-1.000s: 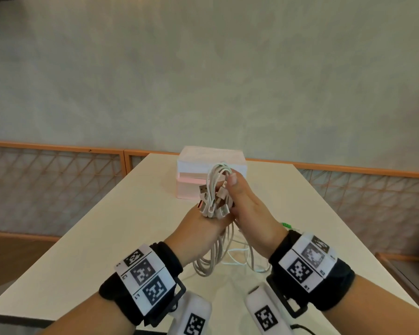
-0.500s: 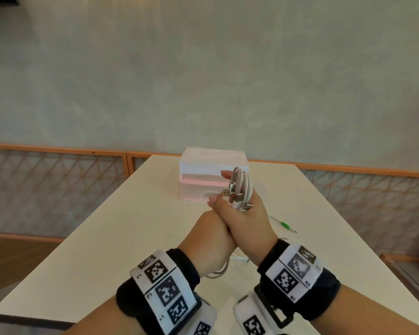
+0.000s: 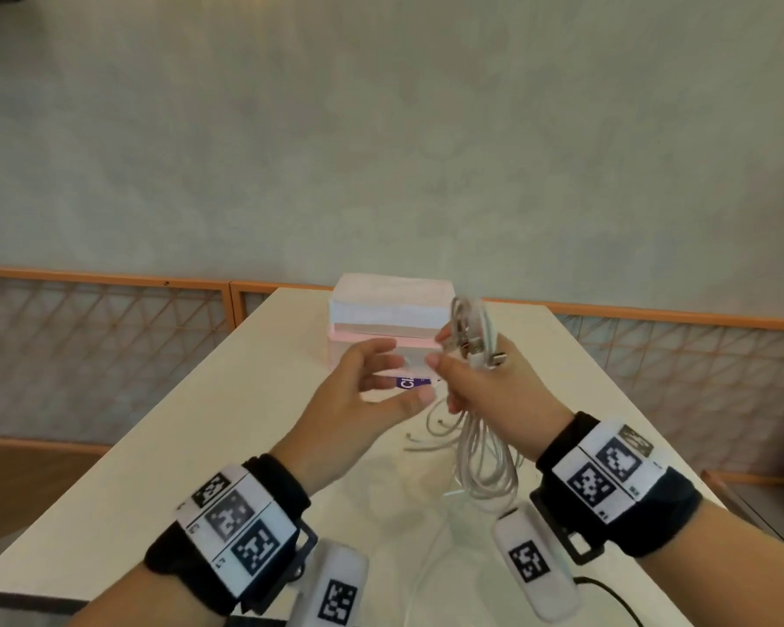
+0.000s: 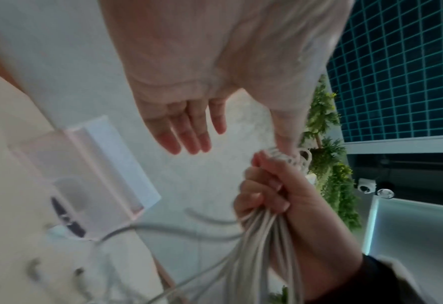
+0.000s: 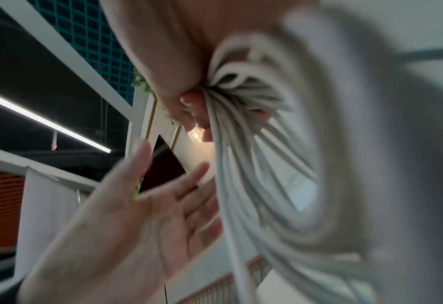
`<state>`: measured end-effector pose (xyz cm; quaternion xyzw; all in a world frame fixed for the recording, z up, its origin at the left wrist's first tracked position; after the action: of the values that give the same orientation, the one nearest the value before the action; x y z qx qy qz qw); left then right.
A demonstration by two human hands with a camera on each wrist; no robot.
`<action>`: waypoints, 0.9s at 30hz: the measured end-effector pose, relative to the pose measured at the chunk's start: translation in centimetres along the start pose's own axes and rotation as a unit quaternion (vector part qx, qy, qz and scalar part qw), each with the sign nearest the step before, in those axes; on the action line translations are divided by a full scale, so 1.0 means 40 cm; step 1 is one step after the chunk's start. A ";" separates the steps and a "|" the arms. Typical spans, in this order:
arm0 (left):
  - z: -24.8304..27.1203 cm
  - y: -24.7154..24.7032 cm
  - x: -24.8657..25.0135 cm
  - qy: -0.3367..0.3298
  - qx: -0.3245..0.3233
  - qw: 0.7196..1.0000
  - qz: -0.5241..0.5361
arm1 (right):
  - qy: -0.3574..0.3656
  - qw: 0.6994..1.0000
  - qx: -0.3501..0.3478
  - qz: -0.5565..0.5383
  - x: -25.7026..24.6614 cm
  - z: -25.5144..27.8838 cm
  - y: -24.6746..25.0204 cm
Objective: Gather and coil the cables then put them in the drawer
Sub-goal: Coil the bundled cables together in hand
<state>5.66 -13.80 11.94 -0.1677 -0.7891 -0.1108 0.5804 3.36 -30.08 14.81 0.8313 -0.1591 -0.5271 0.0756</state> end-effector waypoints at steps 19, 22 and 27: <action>-0.017 -0.085 0.025 -0.081 0.018 0.992 0.096 | 0.029 0.980 -0.121 0.159 -0.046 0.022 -0.087; -0.020 -0.078 0.036 -0.095 0.024 0.989 0.109 | 0.004 0.979 -0.143 0.146 -0.024 0.038 -0.084; -0.039 -0.052 0.040 -0.071 0.030 0.977 0.198 | -0.031 0.978 -0.159 0.135 0.001 0.063 -0.074</action>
<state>5.78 -16.07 14.00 -0.3101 -0.7826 0.0422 0.5381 1.67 -27.21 12.81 0.7630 -0.1863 -0.5560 0.2722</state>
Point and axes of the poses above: each hand's wrist, its own z-axis away from the middle knuckle, its own y-axis out of the back of the hand, x = y × z, the point moved 2 cm from there along -z, towards the middle knuckle, and after that the axes turned 7 degrees about z, right-handed, at the moved point
